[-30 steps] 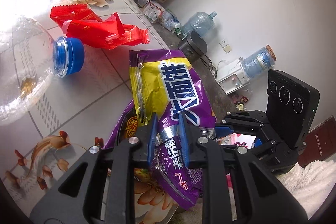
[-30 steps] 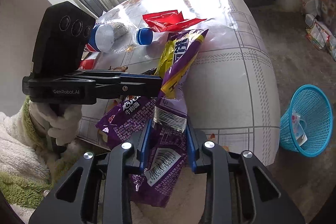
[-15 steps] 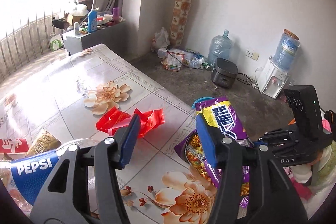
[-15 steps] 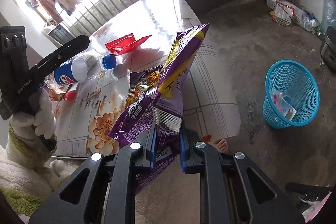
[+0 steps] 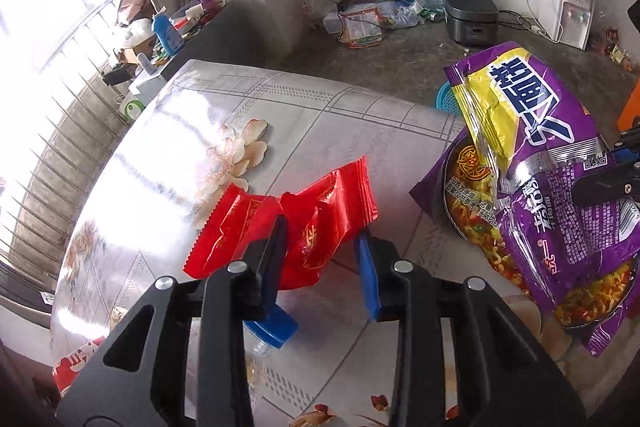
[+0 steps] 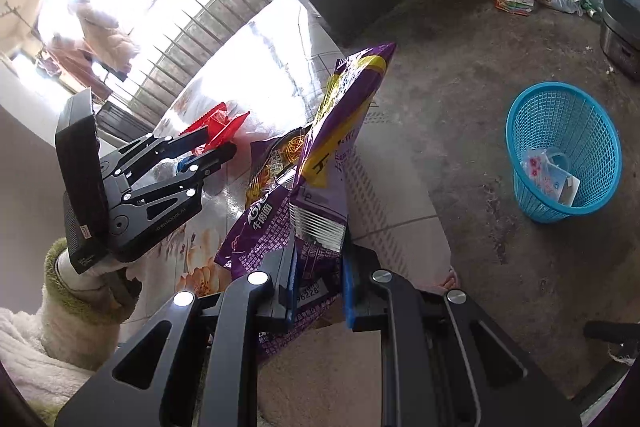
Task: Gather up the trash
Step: 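Grasp the red wrapper with the left tool, then carry the wrappers to the blue wastebasket with both tools, then open both tools to drop the wrappers into the wastebasket, then move both tools back over the table toward the Pepsi bottle, then grasp the Pepsi bottle with the right tool, then grasp the gold tissue pack with the left tool while the right tool holds the bottle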
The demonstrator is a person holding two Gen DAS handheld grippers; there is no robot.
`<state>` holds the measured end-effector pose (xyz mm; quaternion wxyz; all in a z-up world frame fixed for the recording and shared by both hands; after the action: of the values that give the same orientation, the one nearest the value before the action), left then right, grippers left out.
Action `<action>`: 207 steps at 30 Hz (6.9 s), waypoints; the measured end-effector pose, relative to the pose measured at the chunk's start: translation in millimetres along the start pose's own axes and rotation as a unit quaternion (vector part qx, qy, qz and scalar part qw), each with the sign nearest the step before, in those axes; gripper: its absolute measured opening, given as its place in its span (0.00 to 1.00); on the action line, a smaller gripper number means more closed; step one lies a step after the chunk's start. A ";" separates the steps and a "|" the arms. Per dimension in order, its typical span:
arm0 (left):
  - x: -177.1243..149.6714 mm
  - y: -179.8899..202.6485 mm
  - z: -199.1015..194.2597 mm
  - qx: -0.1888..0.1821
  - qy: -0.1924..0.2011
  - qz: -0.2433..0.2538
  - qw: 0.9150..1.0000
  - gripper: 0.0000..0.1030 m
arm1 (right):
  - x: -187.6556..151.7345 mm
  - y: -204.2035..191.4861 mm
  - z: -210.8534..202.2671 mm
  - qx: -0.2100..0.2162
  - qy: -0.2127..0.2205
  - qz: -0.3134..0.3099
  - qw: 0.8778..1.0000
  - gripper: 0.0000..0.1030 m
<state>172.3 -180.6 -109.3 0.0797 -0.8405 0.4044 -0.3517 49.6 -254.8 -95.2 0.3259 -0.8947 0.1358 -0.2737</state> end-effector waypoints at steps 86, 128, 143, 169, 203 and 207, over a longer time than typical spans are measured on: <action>135.8 5.4 -20.7 -0.251 -0.001 -0.225 0.942 0.55 | 67.2 373.3 16.7 -0.301 0.059 0.291 0.906 0.56; -170.5 -251.9 -196.3 0.071 0.119 -0.489 0.861 0.80 | 72.1 -140.3 -36.9 -0.049 0.218 -0.167 0.960 0.94; -264.2 -266.8 -143.9 0.027 0.053 -0.554 0.831 0.75 | 13.7 -249.6 90.5 0.076 -0.001 -0.351 0.933 0.94; -231.0 -247.8 -118.2 -0.009 0.068 -0.491 0.868 0.35 | -13.8 -217.6 136.1 -0.052 -0.184 -0.441 0.877 0.64; -105.1 -176.8 52.2 -0.129 -0.252 -0.140 0.949 0.64 | 19.7 -107.1 72.9 -0.055 -0.073 -0.134 0.987 0.60; -99.0 -159.8 46.1 -0.135 -0.259 -0.131 0.947 0.62 | 22.2 -93.0 63.5 -0.045 -0.057 -0.103 0.992 0.60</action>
<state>260.0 -9.2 -128.7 0.0204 -0.9510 0.3004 -0.0712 110.4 -162.0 -65.6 0.2623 -0.9319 0.0360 -0.2478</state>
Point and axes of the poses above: each gripper's, at about its wrist camera, not at the fingertips, and z roughly the way its jaws point, y to its right, x to its top, the point moved 6 cm from there along z, roughly the way its jaws point, and after that the axes turned 9 degrees about x, right-handed, at the moved point
